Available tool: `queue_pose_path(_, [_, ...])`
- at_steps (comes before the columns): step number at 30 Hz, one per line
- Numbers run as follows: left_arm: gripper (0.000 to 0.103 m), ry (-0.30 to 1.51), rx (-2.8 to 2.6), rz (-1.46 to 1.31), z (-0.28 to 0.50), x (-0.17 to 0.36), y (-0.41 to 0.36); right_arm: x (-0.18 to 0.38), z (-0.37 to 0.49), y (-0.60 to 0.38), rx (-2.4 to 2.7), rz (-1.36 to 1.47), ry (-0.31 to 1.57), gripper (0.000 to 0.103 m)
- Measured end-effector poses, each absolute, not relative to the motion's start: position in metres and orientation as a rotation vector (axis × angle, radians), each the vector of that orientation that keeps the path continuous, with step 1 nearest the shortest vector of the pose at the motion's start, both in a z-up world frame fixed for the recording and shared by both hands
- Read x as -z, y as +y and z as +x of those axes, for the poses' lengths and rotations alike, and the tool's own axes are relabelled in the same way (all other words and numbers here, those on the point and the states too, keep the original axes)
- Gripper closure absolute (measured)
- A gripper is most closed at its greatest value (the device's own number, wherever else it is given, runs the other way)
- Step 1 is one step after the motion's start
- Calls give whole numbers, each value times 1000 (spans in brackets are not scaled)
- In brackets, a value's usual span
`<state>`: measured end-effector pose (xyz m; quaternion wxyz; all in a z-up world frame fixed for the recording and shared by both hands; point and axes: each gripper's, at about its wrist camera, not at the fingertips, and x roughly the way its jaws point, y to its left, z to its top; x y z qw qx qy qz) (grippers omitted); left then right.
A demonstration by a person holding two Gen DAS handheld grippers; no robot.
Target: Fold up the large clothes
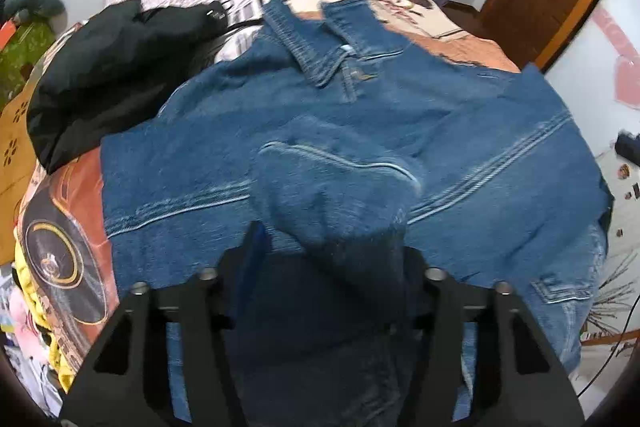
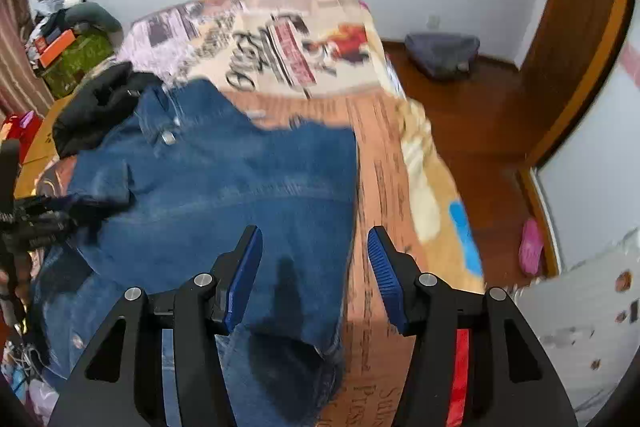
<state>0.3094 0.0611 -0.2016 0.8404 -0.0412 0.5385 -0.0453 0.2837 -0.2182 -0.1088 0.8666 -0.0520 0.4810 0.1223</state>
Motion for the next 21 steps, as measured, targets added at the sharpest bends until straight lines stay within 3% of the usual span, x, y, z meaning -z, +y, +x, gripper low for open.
queue_pose_path(12, [51,1137,46,-401,260,219,149,150,273,-232,-224,-65,1043,52])
queue_pose_path(15, [59,1151,80,-456,256,231,155,152,271,-237,-220,-30,1043,50])
queue_pose_path(17, [72,1127,115,-492,255,231,158,152,272,-239,-216,-13,1048,49])
queue_pose_path(21, [82,1078,142,-472,259,214,155,148,274,-239,-215,-9,1065,48])
